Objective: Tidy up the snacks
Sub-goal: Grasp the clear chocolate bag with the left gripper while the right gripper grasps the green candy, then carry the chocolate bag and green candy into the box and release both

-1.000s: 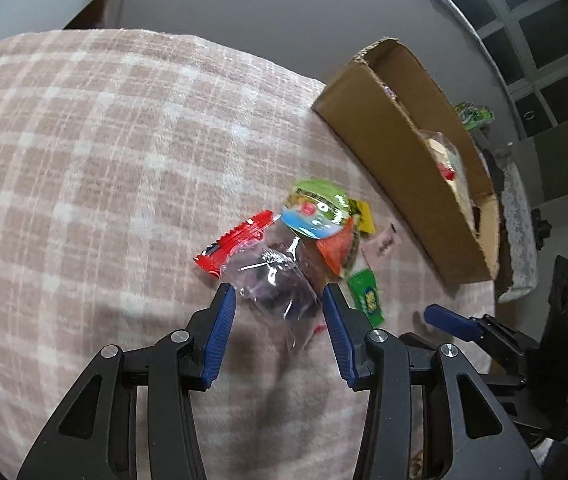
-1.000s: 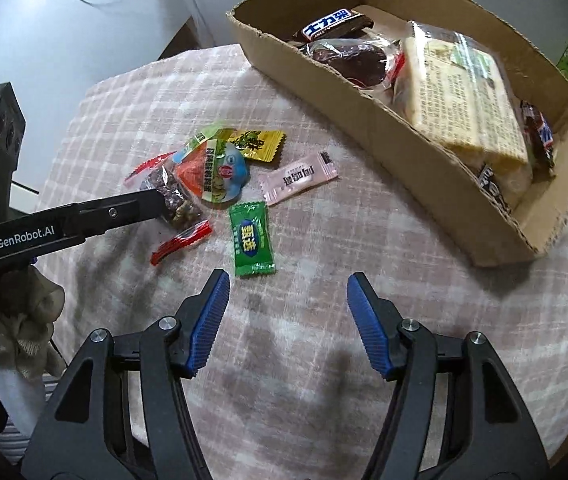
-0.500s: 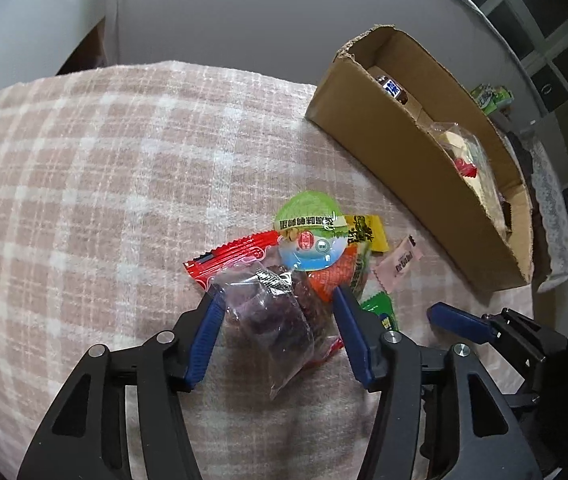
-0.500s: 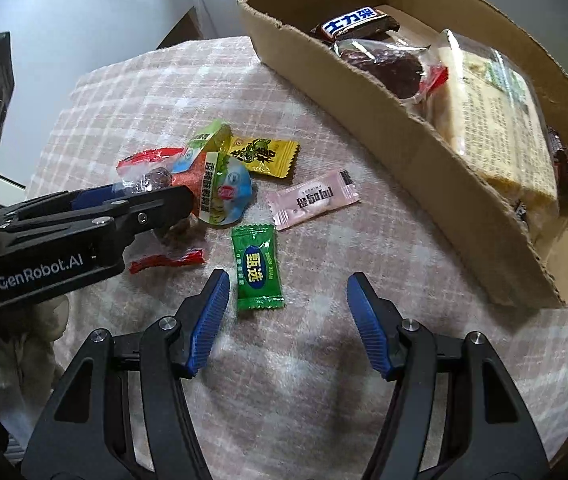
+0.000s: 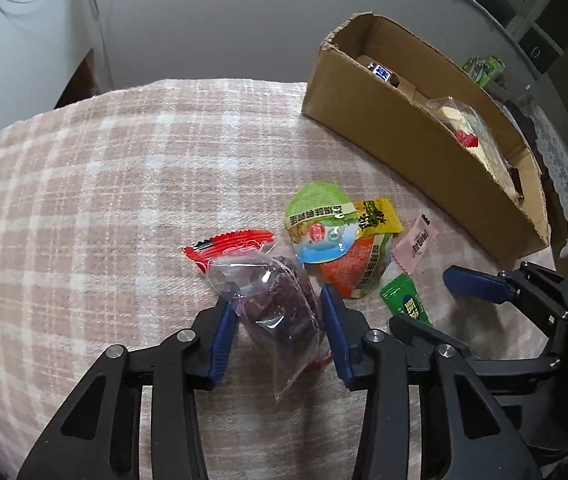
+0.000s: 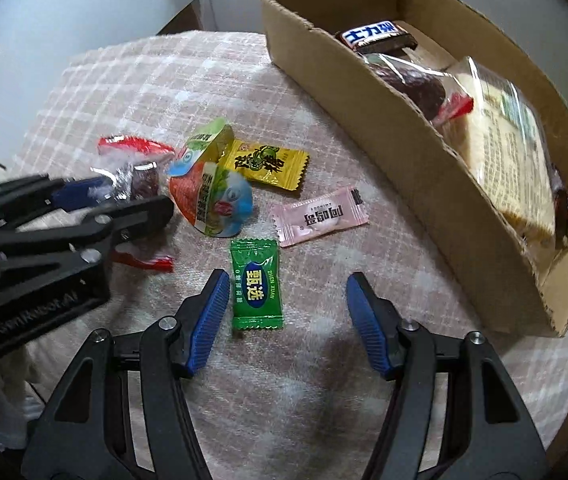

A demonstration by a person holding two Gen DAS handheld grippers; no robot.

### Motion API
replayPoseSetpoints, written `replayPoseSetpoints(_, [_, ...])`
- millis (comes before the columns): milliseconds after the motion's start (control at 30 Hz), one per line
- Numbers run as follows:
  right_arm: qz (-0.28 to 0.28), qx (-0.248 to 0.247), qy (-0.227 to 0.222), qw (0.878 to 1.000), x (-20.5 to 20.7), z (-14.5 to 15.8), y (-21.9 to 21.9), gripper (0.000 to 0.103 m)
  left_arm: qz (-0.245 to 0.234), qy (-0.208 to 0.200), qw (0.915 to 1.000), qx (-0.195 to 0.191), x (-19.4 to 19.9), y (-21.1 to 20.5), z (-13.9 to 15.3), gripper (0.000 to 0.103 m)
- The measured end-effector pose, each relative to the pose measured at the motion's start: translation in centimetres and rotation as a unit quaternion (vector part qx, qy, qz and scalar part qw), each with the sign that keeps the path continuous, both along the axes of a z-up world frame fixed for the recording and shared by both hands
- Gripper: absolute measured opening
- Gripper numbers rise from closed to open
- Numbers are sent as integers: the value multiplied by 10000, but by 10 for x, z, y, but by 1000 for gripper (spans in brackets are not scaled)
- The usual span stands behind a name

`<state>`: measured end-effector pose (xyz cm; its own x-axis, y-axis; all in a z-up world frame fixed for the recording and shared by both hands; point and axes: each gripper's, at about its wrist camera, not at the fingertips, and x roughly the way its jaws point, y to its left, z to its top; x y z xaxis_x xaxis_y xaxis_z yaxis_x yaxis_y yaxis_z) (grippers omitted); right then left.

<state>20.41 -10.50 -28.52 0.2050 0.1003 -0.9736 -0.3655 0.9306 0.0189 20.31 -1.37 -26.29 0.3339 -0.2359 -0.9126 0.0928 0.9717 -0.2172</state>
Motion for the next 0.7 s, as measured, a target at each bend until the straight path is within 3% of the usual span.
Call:
replayPoseSetpoints(67, [159, -176, -57, 9997, -2, -1, 6, 54, 12, 0, 10000, 34, -1, 4, 0, 39])
replayPoseSetpoints(133, [253, -183, -73, 9995, -3, -1, 9, 40, 53, 6, 10000, -61, 1, 9, 0, 39])
replayPoseSetpoints(233, [265, -201, -70, 9994, -2, 1, 6, 27, 139, 5, 9998, -124, 2, 18, 0, 39])
replayPoseSetpoints(500, [-194, 439, 199, 9986, 3, 6, -22, 23, 448, 17, 9983, -376, -3, 45, 2, 38])
replayPoseSetpoints(700, [-392, 631, 246, 9969, 4, 13, -36, 22, 470, -33, 9979, -442, -10, 44, 9, 38])
